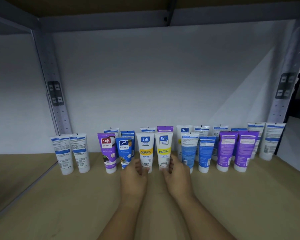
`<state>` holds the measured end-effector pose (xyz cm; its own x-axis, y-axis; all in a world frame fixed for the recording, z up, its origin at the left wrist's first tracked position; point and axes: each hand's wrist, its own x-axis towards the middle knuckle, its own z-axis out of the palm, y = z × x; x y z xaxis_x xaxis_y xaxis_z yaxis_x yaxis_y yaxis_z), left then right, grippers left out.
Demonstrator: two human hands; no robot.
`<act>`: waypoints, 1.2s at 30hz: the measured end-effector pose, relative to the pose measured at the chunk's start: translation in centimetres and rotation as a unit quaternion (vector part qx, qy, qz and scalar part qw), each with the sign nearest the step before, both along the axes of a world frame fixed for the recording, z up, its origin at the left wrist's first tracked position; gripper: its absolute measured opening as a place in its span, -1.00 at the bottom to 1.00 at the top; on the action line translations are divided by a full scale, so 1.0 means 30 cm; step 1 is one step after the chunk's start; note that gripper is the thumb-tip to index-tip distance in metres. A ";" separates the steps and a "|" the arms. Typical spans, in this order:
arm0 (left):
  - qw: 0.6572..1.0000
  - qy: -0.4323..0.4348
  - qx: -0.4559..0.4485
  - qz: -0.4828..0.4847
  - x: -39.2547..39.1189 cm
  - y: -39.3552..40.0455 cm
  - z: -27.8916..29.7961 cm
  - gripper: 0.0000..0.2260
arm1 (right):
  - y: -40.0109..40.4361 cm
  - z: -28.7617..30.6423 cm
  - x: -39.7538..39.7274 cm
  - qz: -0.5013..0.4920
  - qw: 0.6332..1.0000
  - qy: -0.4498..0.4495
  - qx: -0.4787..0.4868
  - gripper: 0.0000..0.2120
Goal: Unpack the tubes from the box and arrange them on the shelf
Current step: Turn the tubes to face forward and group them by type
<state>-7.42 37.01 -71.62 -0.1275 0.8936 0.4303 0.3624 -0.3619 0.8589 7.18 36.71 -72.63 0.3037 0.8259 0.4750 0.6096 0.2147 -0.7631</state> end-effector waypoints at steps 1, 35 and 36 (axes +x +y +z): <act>1.000 0.000 -0.001 0.021 -0.001 -0.009 -0.002 -0.80 | -0.009 -0.002 0.005 0.001 1.000 0.003 -0.005 -0.60; 0.989 0.129 0.065 -0.009 0.458 -0.009 -0.019 -0.68 | -0.080 0.009 0.399 -0.095 0.995 0.012 0.016 -0.64; 0.989 0.130 0.070 -0.011 0.459 -0.013 -0.018 -0.68 | -0.083 0.006 0.401 -0.084 0.996 0.011 0.019 -0.63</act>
<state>6.34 36.63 -72.15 0.0219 0.8238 0.5665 0.5555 -0.4811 0.6782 19.20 34.22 -72.46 0.4474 0.7443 0.4959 0.6223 0.1392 -0.7703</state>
